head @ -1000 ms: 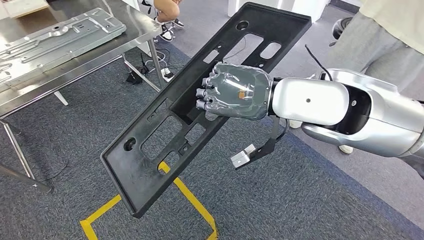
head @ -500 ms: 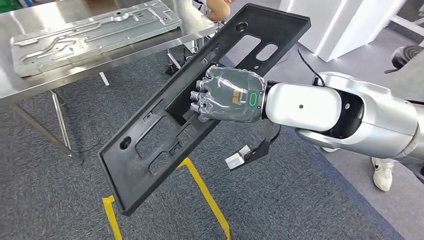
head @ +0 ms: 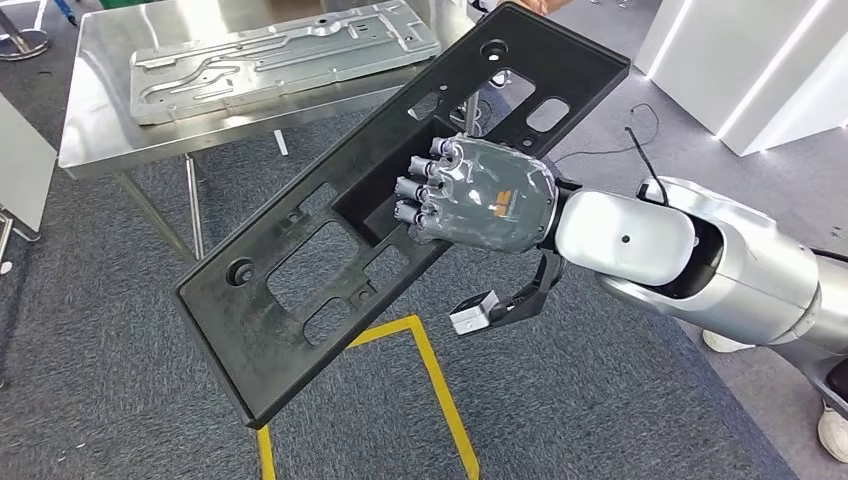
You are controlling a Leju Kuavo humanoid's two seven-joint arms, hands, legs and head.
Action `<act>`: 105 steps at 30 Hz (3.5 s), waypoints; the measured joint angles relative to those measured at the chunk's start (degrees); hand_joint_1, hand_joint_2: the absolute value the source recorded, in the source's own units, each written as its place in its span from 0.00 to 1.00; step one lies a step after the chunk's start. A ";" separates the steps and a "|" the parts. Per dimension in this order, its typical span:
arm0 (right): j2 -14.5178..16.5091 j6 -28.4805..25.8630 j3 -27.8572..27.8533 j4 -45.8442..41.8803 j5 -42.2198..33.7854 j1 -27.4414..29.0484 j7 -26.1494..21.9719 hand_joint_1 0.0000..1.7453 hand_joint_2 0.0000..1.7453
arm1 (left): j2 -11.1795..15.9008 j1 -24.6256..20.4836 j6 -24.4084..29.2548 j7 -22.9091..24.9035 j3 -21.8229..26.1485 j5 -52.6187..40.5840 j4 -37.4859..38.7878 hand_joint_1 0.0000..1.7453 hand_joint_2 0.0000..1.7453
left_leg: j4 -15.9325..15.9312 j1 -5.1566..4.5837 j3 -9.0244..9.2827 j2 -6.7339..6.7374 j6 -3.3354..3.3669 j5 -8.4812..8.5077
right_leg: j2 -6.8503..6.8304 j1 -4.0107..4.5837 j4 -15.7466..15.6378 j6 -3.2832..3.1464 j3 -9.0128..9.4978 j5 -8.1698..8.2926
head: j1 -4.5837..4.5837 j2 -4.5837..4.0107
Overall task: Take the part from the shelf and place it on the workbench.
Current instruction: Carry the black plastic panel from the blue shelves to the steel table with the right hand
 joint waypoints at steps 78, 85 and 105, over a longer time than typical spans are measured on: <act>-1.42 2.56 -9.51 2.25 -2.84 7.22 -1.17 1.00 1.00 | 0.10 -0.57 -0.84 -0.61 1.16 -0.22 -0.02 0.00 1.00 | -7.09 -1.11 6.25 1.80 2.95 -0.51 | 3.29 0.80 4.08 1.32 -3.92 0.42 | 0.14 0.00; -1.34 2.08 -9.78 2.31 -1.01 7.18 -1.18 1.00 1.00 | -0.06 -0.94 -0.79 -0.78 1.30 -0.29 -0.02 0.00 1.00 | -3.23 -1.04 4.61 0.52 0.94 -3.26 | 3.75 0.70 0.18 -0.51 -2.17 1.69 | 0.12 0.00; -1.18 2.30 -10.44 2.47 -0.72 8.09 -1.28 1.00 1.00 | 0.04 -0.52 -1.56 0.87 2.16 -0.02 -0.02 0.00 1.00 | -7.16 -0.97 6.42 -1.11 3.45 -0.73 | 4.41 0.58 17.34 2.03 -10.78 -5.49 | 0.15 0.00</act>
